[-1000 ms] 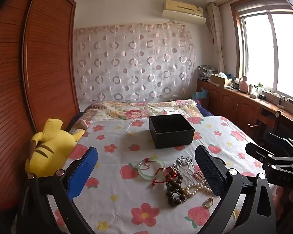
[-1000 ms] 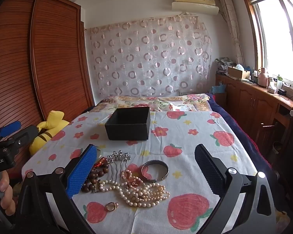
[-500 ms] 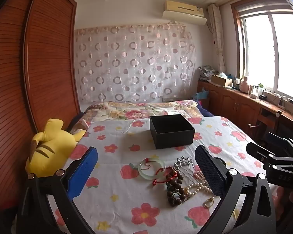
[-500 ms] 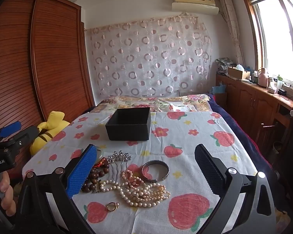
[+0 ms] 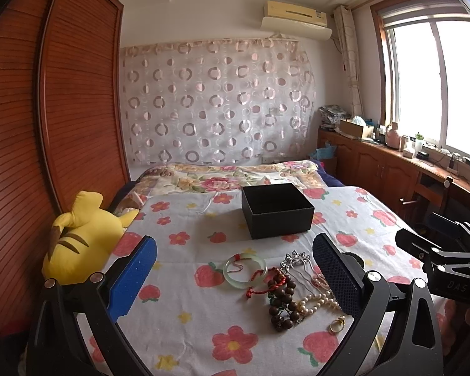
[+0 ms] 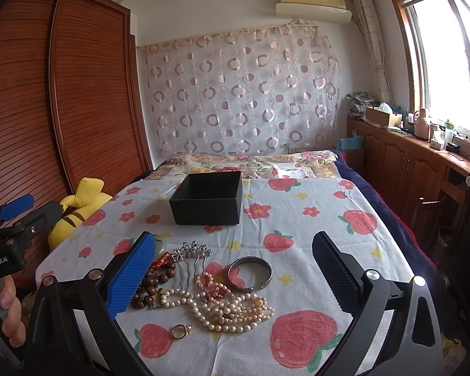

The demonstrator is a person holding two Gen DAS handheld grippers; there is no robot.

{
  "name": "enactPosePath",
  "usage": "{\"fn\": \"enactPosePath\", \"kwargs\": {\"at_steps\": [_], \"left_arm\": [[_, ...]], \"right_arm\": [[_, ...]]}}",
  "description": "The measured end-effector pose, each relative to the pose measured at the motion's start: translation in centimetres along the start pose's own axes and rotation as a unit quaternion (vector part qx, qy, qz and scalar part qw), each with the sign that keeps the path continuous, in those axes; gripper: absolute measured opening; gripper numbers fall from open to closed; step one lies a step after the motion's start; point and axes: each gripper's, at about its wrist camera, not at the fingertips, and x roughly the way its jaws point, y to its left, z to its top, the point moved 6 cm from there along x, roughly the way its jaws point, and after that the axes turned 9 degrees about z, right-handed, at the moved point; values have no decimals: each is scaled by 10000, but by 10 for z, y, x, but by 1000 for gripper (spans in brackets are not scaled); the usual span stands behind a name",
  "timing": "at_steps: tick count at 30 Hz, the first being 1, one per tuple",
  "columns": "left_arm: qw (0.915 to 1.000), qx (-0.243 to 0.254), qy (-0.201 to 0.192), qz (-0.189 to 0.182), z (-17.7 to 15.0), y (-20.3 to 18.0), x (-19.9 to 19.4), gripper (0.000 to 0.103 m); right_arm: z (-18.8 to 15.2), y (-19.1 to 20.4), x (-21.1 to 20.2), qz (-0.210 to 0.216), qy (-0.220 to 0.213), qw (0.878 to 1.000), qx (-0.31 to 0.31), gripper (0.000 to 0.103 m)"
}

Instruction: Organize jewelry

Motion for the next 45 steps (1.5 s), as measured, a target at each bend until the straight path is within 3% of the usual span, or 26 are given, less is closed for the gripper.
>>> {"fn": "enactPosePath", "kwargs": {"at_steps": [45], "left_arm": [[10000, 21, -73, -5, 4, -3, -1, 97]], "right_arm": [[0, 1, -2, 20, 7, 10000, 17, 101]]}}
